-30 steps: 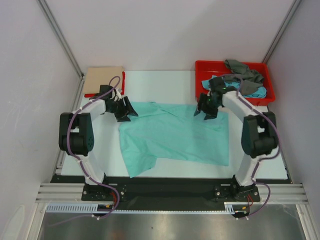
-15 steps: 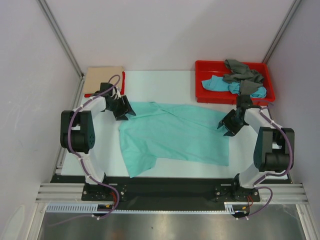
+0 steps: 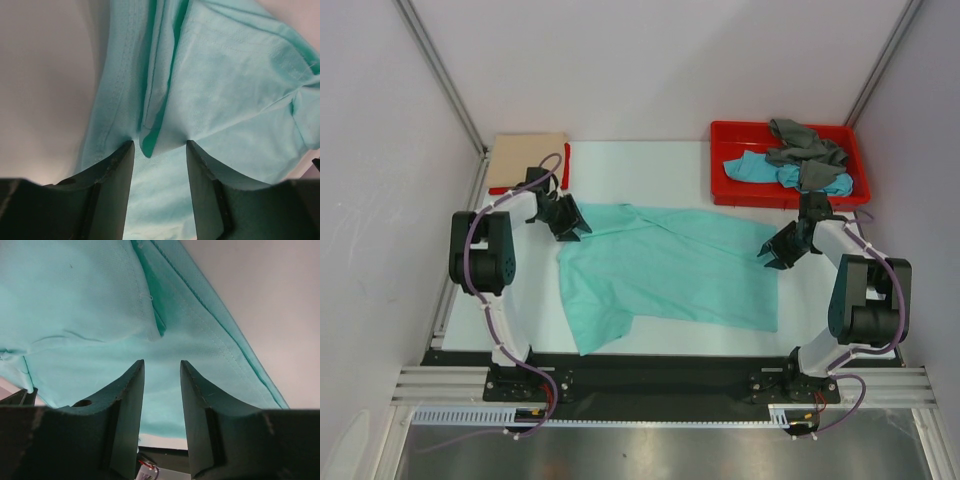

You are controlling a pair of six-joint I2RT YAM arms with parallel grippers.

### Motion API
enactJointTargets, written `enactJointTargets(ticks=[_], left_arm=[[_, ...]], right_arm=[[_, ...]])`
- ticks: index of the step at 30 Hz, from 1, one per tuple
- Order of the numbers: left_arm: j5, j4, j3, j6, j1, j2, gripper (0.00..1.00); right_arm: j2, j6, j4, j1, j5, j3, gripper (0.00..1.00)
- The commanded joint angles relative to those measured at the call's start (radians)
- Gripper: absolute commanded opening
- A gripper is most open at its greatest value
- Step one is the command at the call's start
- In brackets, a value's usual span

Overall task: Fold and stack the t-shirts
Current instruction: Fold the tshirt

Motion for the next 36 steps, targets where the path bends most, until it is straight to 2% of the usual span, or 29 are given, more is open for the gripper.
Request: enactJointTargets(ticks=[1,13,26,32,36], left_arm=[[0.001,0.031,0.056,-0.027,-0.009,0.012,0.51],[0.023,0.039,0.095,-0.03,-0.007,0.038,0.34],[0.052,0.042,0.11,-0.024,-0.009,0.049,0.2],[0.059,0.042,0.11,-0.014,-0.009,0.049,0.1],[0.066,0.037,0.116,-0.005,-0.009,0.052,0.06]], right_arm=[[-0.007,-0.002,0.019,-0.017,-0.018,-0.003,0.4],[0.025,-0.011,0.071,-0.033,-0.036,-0.018,0.42],[0.117,0.003,0.137,-0.029,-0.107,-0.001,0.42],[0.139,-0.002,0.139,-0.029,-0.091,0.032,0.37],[0.17,-0.005,0.14,-0.029,-0.101,0.052,0.31]])
